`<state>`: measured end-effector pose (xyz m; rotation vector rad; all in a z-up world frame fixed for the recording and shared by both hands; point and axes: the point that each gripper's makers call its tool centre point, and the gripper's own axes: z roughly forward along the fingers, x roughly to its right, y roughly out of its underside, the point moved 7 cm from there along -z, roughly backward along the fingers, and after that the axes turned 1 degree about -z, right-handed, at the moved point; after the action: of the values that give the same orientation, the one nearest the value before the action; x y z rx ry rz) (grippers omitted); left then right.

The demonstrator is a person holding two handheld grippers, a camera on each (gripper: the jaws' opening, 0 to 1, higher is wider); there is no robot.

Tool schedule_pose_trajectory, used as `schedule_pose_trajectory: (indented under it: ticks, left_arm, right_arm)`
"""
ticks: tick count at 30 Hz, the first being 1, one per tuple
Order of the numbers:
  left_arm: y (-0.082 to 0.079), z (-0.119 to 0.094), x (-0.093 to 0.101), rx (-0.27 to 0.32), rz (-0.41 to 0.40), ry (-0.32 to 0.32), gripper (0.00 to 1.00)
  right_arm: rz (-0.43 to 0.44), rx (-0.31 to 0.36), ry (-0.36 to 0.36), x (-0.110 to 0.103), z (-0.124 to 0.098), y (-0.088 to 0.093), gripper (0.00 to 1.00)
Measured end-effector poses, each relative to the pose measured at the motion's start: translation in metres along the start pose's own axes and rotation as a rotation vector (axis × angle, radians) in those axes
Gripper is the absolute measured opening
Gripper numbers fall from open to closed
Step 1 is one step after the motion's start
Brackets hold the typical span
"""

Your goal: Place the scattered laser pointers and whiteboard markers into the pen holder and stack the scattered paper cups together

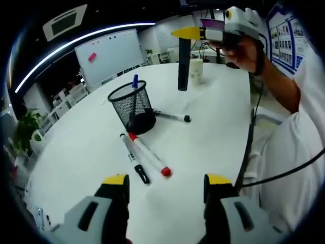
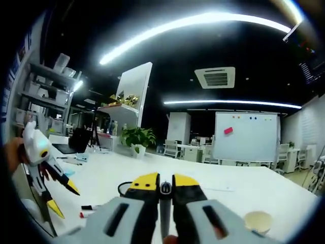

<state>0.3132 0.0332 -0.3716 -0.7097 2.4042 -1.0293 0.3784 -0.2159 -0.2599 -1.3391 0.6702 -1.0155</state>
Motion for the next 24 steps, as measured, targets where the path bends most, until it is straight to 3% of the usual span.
schedule_pose_trajectory:
  ticks: [24]
  left_arm:
    - [-0.001,-0.001,0.000,-0.003,0.011,0.003,0.60]
  right_arm:
    - [-0.034,0.027,-0.037,-0.005,0.010,-0.014,0.10]
